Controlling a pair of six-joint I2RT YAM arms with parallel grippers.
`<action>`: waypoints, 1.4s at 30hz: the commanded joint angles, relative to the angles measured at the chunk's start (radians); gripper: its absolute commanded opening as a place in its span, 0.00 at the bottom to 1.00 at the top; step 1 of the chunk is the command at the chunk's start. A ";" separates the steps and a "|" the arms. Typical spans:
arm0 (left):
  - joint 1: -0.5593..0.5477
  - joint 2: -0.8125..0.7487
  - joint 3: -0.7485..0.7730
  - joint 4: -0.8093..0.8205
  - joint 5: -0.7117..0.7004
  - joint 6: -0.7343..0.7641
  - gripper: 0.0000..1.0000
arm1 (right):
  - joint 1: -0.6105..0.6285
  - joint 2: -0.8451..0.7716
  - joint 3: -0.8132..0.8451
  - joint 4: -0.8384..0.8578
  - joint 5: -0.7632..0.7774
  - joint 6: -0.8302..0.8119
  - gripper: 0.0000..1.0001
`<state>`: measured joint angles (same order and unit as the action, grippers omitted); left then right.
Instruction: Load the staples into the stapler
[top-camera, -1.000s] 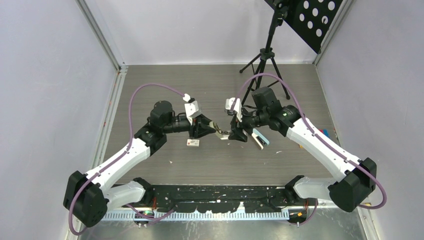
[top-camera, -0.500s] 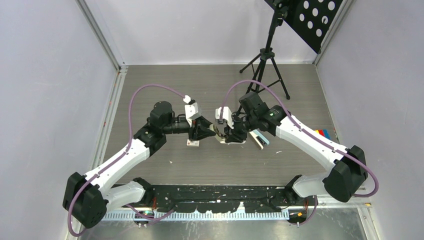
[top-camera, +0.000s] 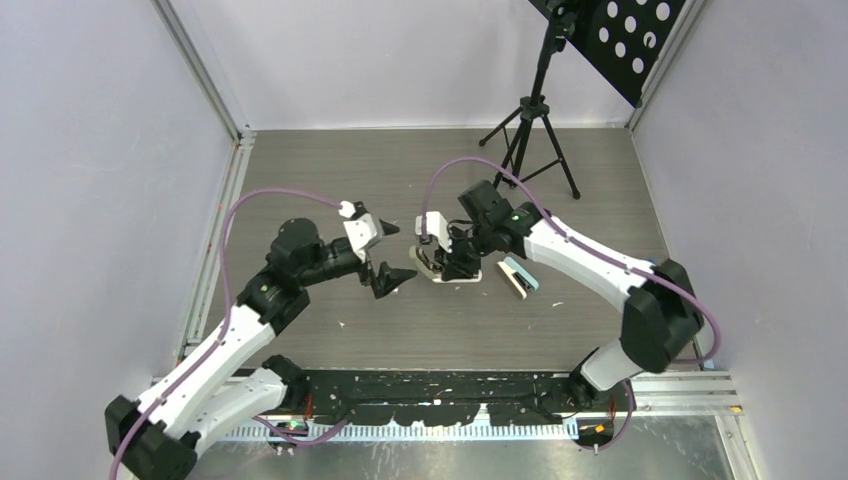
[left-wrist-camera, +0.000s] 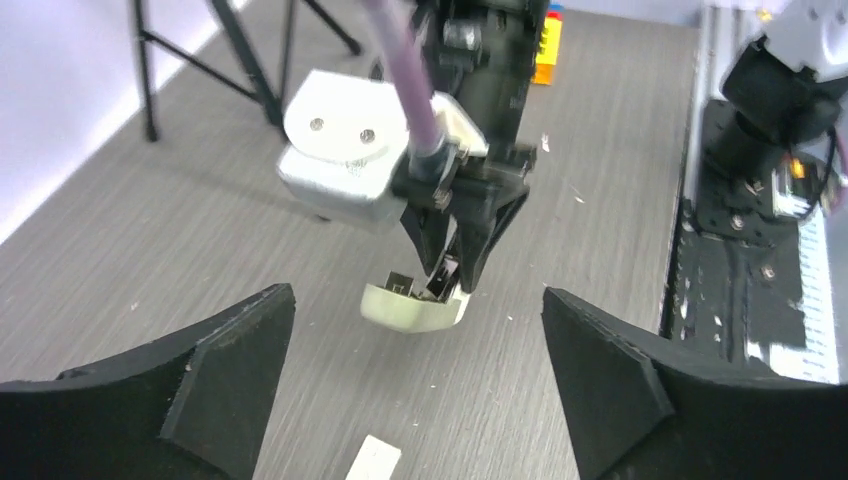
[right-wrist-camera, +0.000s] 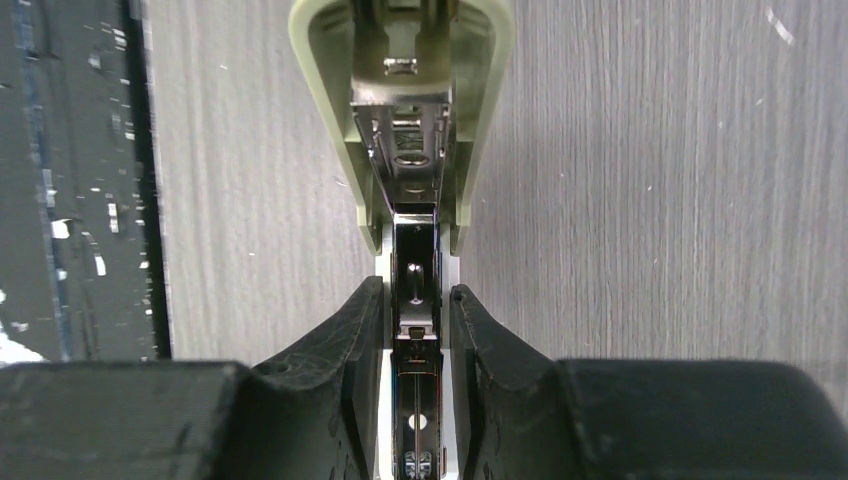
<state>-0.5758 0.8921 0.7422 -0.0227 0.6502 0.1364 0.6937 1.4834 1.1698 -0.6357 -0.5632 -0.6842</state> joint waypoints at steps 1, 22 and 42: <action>0.002 -0.146 -0.050 -0.059 -0.285 0.021 0.99 | -0.011 0.113 0.089 0.068 0.061 -0.028 0.00; 0.003 -0.407 -0.187 -0.030 -0.906 0.029 1.00 | 0.031 0.543 0.228 0.627 0.310 0.384 0.01; 0.026 -0.427 -0.208 -0.012 -0.921 0.042 1.00 | 0.081 0.565 0.170 0.767 0.445 0.477 0.48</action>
<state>-0.5587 0.4778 0.5316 -0.0799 -0.2657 0.1665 0.7681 2.0918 1.3537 0.0776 -0.1345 -0.2264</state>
